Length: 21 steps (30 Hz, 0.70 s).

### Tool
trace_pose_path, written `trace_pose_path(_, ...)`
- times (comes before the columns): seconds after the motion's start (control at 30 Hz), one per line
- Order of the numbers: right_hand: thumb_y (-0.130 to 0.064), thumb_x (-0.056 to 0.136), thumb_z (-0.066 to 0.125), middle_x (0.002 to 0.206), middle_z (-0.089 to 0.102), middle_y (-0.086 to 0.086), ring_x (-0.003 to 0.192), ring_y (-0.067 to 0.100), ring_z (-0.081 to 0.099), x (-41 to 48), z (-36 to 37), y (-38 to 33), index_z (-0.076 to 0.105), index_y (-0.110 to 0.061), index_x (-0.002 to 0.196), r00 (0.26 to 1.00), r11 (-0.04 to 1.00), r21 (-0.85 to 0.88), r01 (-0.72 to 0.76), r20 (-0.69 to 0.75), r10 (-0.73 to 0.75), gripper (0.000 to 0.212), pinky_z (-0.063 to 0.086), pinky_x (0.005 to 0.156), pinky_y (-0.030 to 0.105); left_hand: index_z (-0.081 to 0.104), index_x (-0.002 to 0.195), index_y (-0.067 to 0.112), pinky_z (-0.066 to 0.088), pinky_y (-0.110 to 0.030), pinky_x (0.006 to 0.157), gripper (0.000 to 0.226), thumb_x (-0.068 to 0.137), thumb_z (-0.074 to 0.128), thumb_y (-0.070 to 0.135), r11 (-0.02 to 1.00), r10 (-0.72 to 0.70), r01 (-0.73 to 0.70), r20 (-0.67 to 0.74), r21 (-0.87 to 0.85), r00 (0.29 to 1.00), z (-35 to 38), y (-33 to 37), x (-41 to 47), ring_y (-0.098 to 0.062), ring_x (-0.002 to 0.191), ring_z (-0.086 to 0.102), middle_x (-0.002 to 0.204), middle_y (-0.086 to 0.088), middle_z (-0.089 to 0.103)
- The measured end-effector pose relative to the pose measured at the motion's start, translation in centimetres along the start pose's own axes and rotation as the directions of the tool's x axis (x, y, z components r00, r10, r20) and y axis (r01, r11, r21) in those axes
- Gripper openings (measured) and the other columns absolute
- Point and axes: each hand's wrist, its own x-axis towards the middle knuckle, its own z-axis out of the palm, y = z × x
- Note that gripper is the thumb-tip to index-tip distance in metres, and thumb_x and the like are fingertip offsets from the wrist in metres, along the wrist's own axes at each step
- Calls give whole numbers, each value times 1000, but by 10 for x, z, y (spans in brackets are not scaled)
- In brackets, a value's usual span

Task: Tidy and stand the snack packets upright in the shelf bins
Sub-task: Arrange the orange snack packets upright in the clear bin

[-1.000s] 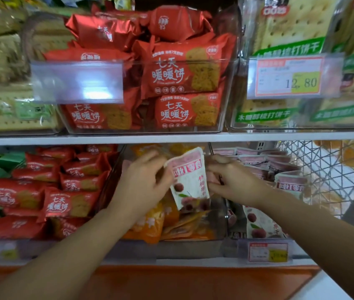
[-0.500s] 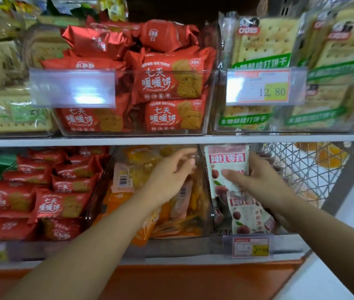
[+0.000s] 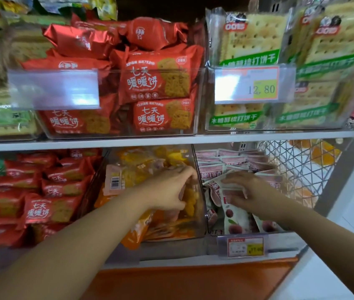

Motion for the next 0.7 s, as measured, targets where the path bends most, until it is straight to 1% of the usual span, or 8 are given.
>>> trace_pose_path(0.07, -31, 87, 62, 137, 45, -6, 128, 13, 41, 1, 4, -3, 53, -30, 127, 997, 998, -43, 38, 65, -36, 41, 33, 107, 27, 28, 137, 35, 30, -24, 78, 72, 79, 69, 22, 999, 25, -26, 24, 46, 999, -2, -3, 0, -6, 94, 34, 112, 7, 44)
trace_pose_path(0.13, -27, 88, 61, 133, 48, -7, 124, 11, 45, 5, 3, -7, 55, -29, 126, 999, 1000, 15, 28, 16, -28, 38, 36, 105, 28, 26, 141, 39, 32, -23, 73, 75, 81, 69, 21, 999, 35, -37, 47, 37, 998, -3, -8, -1, -2, 86, 37, 103, 14, 39)
trace_pose_path(0.23, -25, 89, 60, 130, 51, -9, 119, 7, 46, 13, 1, -16, 57, -28, 124, 998, 997, 50, 60, -35, -58, 35, 33, 97, 18, 45, 126, 34, 47, -32, 76, 51, 82, 68, 27, 995, 76, -78, 33, 69, 997, 0, -16, -4, -6, 83, 47, 102, 13, 39)
trace_pose_path(0.3, -26, 90, 60, 130, 52, -10, 120, 6, 46, 20, 1, -22, 58, -27, 123, 996, 995, 50, 91, -26, -90, 33, 31, 96, 16, 53, 111, 33, 47, -35, 81, 32, 82, 67, 33, 985, 115, -115, 5, 132, 993, 4, -23, -7, -9, 90, 46, 112, 10, 40)
trace_pose_path(0.4, -26, 90, 59, 129, 54, -9, 120, 9, 48, 29, 2, -32, 60, -25, 121, 990, 990, 34, 140, -15, -139, 31, 33, 96, 17, 57, 102, 31, 41, -29, 90, 21, 83, 65, 35, 975, 160, -153, -31, 162, 987, 11, -33, -10, -7, 104, 41, 133, 10, 37)
trace_pose_path(0.5, -23, 91, 58, 127, 55, -8, 116, 6, 49, 36, 3, -40, 62, -25, 119, 986, 986, 21, 167, -14, -167, 28, 31, 91, 11, 56, 94, 30, 43, -37, 94, 15, 83, 66, 33, 965, 208, -190, -85, 179, 974, 15, -39, -13, -9, 106, 48, 109, 11, 56)
trace_pose_path(0.6, -21, 90, 59, 123, 58, -8, 109, 2, 49, 40, 4, -43, 64, -24, 115, 981, 981, 25, 195, -23, -194, 26, 28, 84, -2, 58, 100, 28, 45, -38, 88, 15, 87, 62, 33, 986, 139, -127, -118, 107, 983, 14, -44, -25, -11, 102, 52, 103, 9, 62)
trace_pose_path(0.7, -19, 90, 59, 115, 60, -12, 99, -5, 48, 43, 2, -48, 66, -22, 113, 977, 977, 15, 215, -12, -215, 24, 26, 77, -9, 62, 103, 27, 47, -33, 86, 17, 87, 64, 32, 994, 66, -86, -269, -63, 961, 9, -45, -47, -8, 101, 56, 105, 10, 64)
